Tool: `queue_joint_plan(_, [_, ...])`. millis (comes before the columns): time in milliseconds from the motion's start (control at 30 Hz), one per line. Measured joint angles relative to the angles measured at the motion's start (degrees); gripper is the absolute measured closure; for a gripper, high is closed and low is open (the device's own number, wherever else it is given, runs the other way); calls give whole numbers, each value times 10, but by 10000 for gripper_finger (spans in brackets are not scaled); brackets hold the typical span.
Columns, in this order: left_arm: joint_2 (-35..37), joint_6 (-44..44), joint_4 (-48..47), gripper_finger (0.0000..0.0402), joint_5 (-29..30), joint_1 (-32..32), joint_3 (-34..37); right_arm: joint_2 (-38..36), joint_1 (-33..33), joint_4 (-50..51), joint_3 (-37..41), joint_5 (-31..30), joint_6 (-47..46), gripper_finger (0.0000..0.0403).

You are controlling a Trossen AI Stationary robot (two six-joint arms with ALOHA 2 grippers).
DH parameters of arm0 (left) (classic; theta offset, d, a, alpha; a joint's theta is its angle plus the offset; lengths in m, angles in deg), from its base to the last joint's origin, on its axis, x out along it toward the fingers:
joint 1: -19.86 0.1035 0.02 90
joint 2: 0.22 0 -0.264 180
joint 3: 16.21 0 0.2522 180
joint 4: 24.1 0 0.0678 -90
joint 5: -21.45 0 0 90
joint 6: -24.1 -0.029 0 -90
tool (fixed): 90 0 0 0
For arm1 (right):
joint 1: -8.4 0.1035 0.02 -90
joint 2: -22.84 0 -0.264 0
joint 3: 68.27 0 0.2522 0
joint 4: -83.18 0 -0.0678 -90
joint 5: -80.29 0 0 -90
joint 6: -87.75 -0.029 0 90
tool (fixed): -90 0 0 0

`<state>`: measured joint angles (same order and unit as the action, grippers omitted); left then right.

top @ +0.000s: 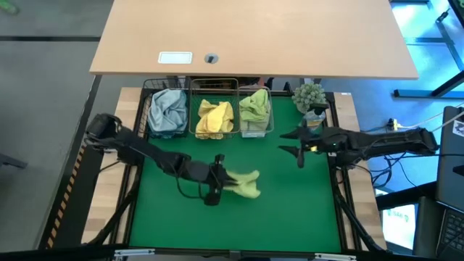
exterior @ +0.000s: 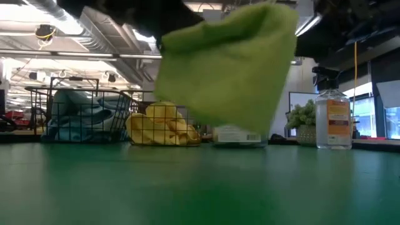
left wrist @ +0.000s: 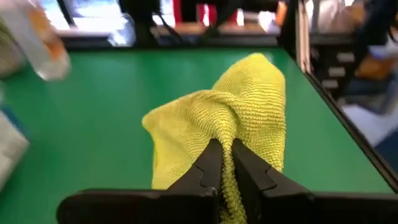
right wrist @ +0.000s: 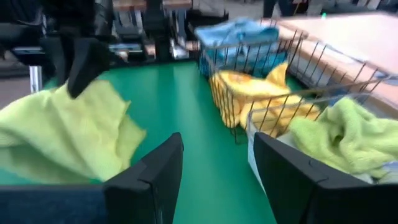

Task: Sort microfiber towel by color & place in baskets
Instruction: Put the green microfiber cloth into the transparent bin

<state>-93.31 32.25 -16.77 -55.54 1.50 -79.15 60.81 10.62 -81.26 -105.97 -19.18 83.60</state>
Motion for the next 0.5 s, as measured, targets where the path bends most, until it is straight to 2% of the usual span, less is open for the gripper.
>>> queue_joint_plan(167, [36,-40,2,392,1,44,-23,-87,0,0,51,-14,-1,205])
queue_joint_plan(500, [41,-181,4,393,0,125,-142,-244,0,-18,165,-34,-31,205])
